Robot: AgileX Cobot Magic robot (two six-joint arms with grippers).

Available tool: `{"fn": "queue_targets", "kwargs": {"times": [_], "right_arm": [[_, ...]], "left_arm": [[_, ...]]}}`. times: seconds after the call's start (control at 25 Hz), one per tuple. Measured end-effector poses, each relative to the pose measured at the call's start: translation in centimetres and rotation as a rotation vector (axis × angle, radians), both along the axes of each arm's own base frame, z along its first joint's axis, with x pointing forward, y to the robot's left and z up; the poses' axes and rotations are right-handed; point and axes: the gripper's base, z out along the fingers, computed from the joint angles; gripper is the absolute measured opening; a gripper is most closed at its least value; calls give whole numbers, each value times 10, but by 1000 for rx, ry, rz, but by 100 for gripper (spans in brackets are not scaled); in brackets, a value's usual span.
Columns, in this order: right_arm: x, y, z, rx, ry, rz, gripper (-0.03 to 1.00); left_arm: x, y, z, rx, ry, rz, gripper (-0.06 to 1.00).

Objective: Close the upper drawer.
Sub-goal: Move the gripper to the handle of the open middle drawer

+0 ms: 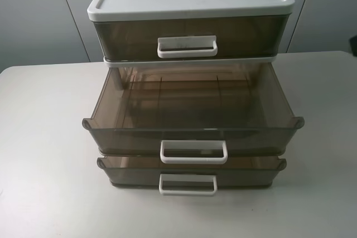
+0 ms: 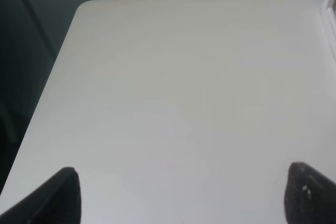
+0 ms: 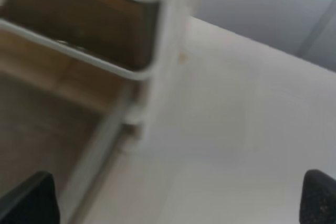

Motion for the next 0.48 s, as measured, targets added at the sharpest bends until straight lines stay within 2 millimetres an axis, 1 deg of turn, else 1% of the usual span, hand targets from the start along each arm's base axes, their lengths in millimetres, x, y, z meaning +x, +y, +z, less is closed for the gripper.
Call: {"fn": "queue_targets", "kwargs": {"times": [0.08,0.2,0.32,0.48], "right_arm": [[7,15,-3,-7,0,91,70],[10,40,-8,-4,11,233,70],[7,64,-15,2,54,376,70],[3,89,-23,3,98,506,70]], "left_arm": [[0,0,0,0,0,0,74],[0,0,0,0,0,0,74],[0,0,0,0,0,0,74],[0,0,0,0,0,0,74]]}}
